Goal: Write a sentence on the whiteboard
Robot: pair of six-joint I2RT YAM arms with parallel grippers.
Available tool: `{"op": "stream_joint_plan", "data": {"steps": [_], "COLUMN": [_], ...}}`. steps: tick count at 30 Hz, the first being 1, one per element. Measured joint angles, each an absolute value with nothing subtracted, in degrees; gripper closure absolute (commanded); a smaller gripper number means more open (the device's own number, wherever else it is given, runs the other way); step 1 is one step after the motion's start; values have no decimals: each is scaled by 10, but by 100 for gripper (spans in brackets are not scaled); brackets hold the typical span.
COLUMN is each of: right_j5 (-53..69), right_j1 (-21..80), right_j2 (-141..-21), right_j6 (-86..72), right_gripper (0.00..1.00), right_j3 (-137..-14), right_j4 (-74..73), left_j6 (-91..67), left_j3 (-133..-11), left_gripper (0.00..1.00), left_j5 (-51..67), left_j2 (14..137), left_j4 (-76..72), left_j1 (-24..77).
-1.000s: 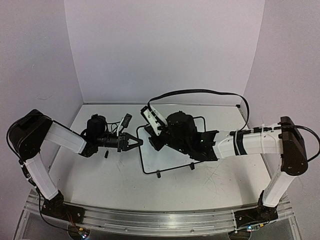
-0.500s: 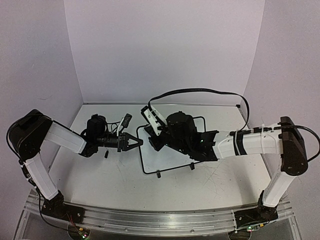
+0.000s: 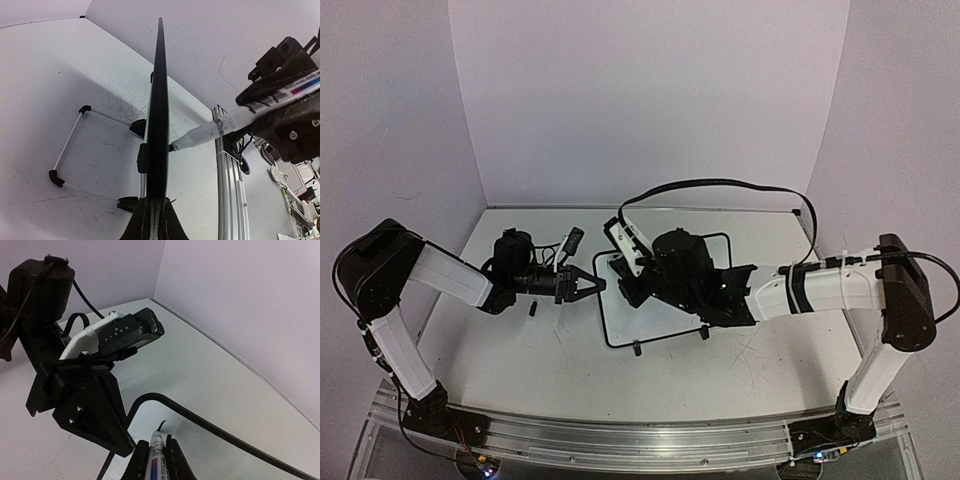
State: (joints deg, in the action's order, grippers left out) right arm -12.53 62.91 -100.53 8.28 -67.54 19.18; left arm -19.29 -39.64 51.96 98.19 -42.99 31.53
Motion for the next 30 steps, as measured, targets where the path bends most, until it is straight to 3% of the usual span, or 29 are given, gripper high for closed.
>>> {"op": "stream_joint_plan", "data": {"steps": [30], "right_j5": [-122], "right_j1": [643], "right_j2": [-955], "right_j6": [36], "right_gripper": [100], "right_j3": [-643], "right_j4": [195], "left_j6": [-189], "left_j3": [-396], "left_gripper": [100], "left_j5": [518], "left_j2": [979], "left_j4": [-425], "left_j1": [316]}}
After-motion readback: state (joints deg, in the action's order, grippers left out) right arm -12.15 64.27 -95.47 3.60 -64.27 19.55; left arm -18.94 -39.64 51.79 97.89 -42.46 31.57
